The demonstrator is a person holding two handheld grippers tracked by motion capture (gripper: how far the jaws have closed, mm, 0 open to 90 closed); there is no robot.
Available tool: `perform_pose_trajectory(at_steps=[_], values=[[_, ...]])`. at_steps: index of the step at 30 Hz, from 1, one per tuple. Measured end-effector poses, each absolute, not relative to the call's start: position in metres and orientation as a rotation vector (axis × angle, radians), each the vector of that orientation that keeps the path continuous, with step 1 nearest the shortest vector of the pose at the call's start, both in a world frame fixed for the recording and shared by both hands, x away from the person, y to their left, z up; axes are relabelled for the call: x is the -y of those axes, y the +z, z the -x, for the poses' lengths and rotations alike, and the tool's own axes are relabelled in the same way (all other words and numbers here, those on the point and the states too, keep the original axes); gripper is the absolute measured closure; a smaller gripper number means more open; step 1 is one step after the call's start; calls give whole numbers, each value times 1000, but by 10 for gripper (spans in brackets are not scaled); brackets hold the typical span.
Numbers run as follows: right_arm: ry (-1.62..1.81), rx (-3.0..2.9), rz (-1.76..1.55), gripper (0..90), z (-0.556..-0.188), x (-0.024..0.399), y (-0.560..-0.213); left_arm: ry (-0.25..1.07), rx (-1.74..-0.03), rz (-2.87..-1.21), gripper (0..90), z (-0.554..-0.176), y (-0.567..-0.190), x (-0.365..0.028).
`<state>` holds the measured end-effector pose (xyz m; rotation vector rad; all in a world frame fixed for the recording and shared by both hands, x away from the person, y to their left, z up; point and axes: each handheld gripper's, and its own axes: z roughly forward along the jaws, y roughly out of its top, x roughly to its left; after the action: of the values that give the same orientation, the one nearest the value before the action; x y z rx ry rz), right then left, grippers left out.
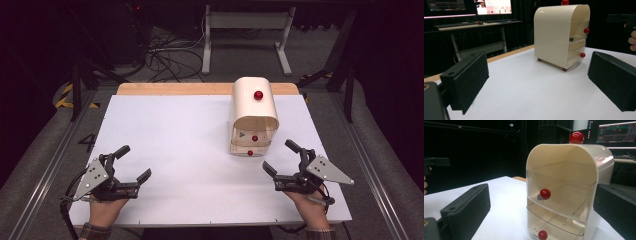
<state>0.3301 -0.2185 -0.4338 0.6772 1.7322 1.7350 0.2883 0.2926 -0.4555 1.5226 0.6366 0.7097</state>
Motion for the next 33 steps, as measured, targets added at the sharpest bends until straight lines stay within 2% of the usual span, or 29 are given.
perform_pose_trajectory(at_steps=[33], values=[[1742,-1751,-634,7,-329,221,-441,708,-633,-1531,42,-289,-457,-293]])
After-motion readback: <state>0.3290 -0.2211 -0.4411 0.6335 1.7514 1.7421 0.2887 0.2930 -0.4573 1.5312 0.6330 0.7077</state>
